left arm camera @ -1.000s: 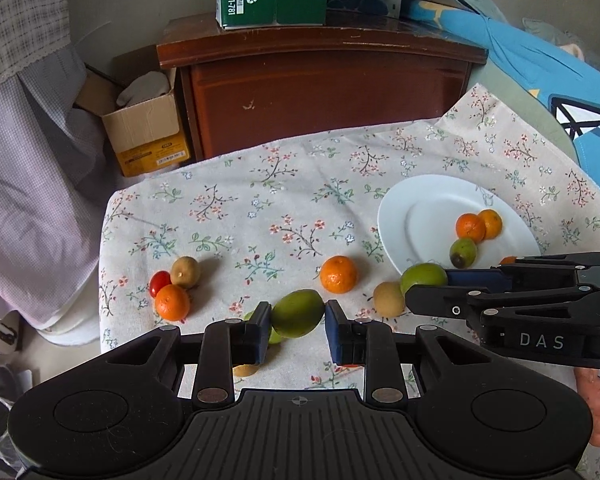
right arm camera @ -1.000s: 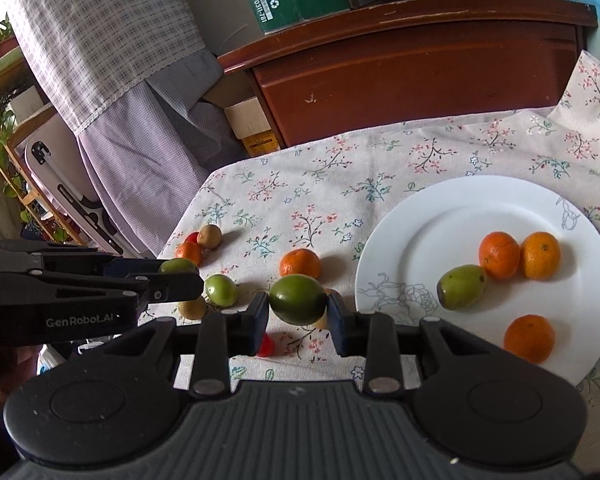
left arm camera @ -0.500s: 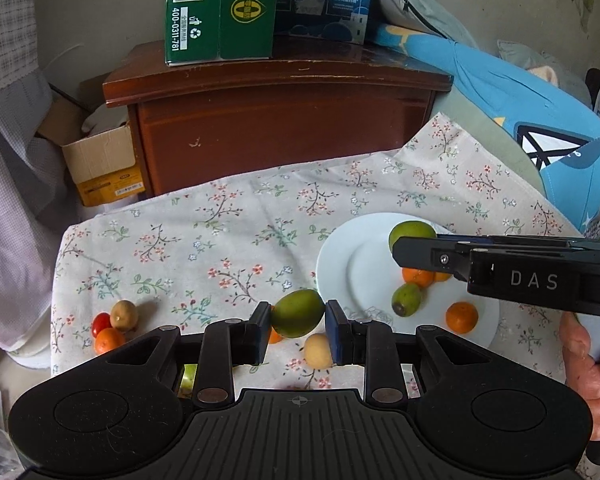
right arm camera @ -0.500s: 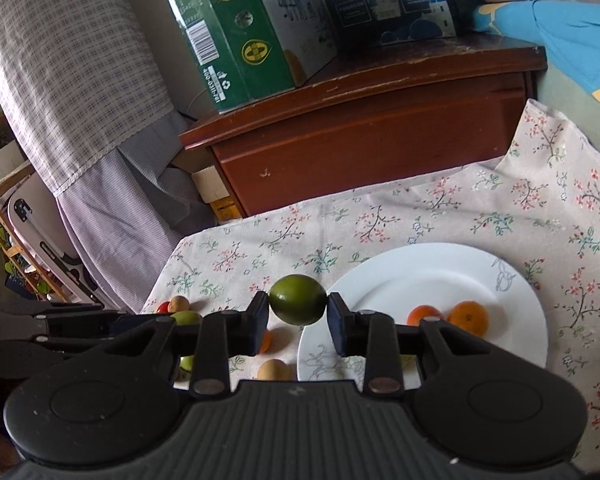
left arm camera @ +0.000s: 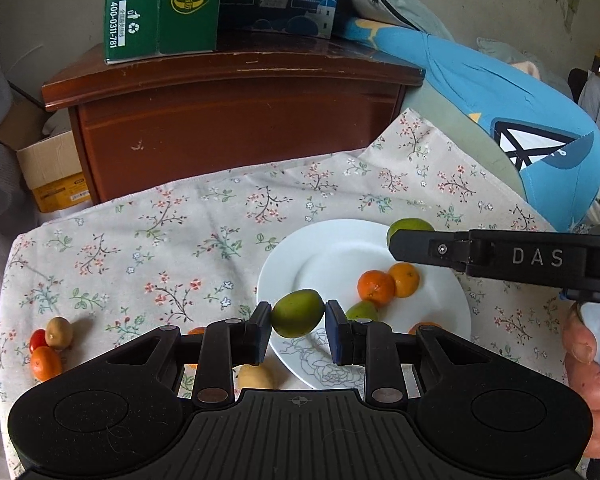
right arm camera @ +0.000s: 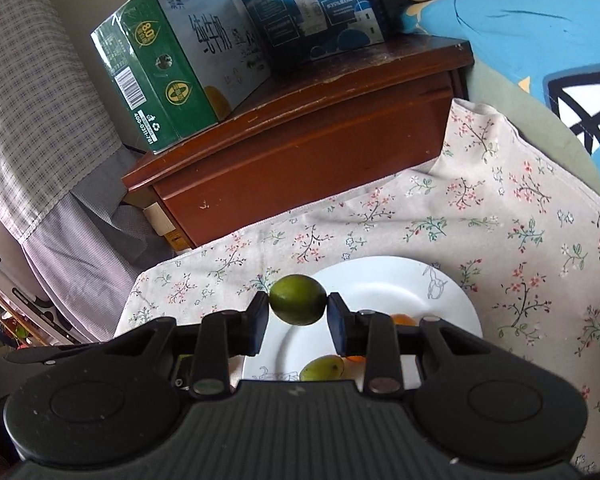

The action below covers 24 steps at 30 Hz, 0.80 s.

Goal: Organize fruits
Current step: 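Carry both held green fruits over the white plate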

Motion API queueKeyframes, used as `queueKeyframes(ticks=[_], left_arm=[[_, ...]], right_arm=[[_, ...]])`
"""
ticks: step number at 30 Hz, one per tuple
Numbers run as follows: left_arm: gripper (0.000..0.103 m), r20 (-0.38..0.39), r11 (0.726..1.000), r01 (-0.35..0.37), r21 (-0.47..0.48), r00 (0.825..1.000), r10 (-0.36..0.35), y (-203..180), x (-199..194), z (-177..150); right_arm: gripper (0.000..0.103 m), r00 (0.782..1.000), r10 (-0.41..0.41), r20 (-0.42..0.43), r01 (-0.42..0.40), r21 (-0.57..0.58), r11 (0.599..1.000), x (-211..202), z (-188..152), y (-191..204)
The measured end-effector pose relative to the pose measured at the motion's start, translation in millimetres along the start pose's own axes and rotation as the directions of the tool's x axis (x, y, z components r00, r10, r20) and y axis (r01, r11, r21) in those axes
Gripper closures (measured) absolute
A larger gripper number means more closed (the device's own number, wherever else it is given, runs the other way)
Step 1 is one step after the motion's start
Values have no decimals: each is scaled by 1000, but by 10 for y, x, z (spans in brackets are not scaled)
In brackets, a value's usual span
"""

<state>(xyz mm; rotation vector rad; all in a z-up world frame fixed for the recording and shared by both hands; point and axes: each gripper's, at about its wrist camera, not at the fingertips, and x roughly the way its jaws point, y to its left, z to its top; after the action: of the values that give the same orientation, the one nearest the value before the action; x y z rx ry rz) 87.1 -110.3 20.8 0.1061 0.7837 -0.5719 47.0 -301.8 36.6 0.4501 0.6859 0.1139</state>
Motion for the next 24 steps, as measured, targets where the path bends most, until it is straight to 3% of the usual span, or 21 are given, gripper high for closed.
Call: queueKeyframes(ticks=[11, 19, 23, 24], left_arm=[[77, -64, 1000, -12, -11, 998, 11, -50, 326, -80], [76, -64, 999, -9, -31, 998, 7, -76, 371, -77], [73, -57, 1000, -8, -23, 998, 6, -105, 341, -63], [66, -53, 1000, -10, -21, 999, 9, -112, 327, -56]], right_arm=[[71, 992, -68, -107, 74, 55, 996, 95, -167, -121], [71, 982, -136, -134, 148, 85, 985, 143, -217, -220], [68, 979, -153, -137, 168, 104, 980, 156, -216, -248], [68, 979, -152, -133, 167, 106, 980, 152, -212, -253]])
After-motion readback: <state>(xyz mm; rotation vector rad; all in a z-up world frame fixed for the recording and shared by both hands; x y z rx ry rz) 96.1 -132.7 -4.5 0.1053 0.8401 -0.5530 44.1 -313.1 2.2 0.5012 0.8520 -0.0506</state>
